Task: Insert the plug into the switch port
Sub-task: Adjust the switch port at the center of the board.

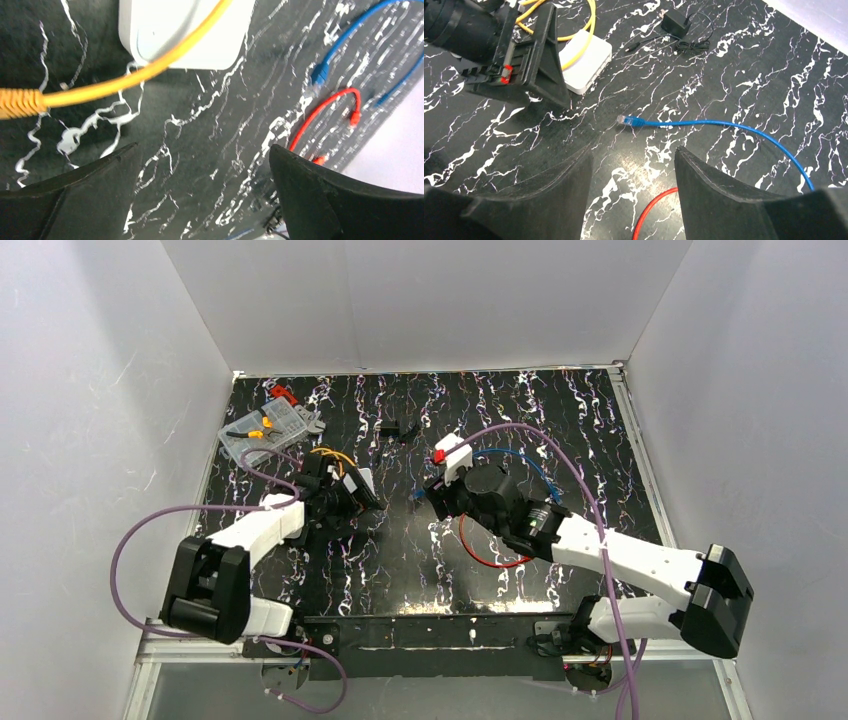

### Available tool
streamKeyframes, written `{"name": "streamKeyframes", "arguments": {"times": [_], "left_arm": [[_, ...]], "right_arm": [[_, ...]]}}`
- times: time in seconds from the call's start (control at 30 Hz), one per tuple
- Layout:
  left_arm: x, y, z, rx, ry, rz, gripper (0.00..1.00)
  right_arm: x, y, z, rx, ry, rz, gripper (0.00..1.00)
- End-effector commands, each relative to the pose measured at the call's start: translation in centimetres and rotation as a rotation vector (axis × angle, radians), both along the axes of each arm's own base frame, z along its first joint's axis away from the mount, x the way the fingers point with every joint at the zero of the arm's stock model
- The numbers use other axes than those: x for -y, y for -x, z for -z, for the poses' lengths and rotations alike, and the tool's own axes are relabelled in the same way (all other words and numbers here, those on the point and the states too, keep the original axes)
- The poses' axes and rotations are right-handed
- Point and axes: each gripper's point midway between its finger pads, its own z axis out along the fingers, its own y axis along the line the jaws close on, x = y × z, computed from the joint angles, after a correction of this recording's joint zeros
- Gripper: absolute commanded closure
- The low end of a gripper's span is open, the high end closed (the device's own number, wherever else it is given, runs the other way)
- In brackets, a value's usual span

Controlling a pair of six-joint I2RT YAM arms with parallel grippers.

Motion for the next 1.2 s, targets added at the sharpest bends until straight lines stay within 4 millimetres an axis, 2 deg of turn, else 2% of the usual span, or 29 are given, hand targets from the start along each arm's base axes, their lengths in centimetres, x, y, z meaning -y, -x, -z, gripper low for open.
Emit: {"name": "streamKeyframes", "arguments": {"times": [0.0,0.23,0.27,0.3,0.33,0.5,0.7,0.87,1.17], "left_arm": [[-1.4,-2.8,0.1,0.074,-0.135,0.000,0.02],[-3.1,-4.6,0.7,0.088,-0.267,-0.020,0.02],[-3.3,-4.8,0.7,0.089,-0.280,-0.021,0.02],[-3.4,-5.0,0.8,0.085,-0.286,-0.020,0.02],[-3.4,-5.0,0.9,0.081,-0.288,-0.016,0.02],[-4.0,-6.2,1.3,0.081,-0.344,-0.023,0.02],[-4.2,-7.8,0.8,0.113,-0.381,-0.012,0.00],[-3.0,-9.3,0.2,0.150,-0.396,0.057,0.01],[-1.7,-10.3,1.6,0.107,-0.558,0.236,0.00]], "right_arm": [[0.6,0.3,-1.3,0.013,-0.062,0.014,0.33],[0.9,0.6,-0.9,0.013,-0.064,0.006,0.33],[3.4,-2.2,-0.8,0.016,-0.063,0.102,0.33],[1.2,0.3,-0.8,0.013,-0.064,0.016,0.33],[0.9,0.6,-0.7,0.013,-0.064,0.006,0.33],[0.9,0.6,-0.3,0.009,-0.058,0.002,0.32],[1.1,0.7,-0.3,0.018,-0.061,0.001,0.32],[1.4,0.9,-0.3,0.020,-0.062,-0.003,0.32],[2.4,1.8,-0.6,0.011,-0.087,-0.012,0.32]]}}
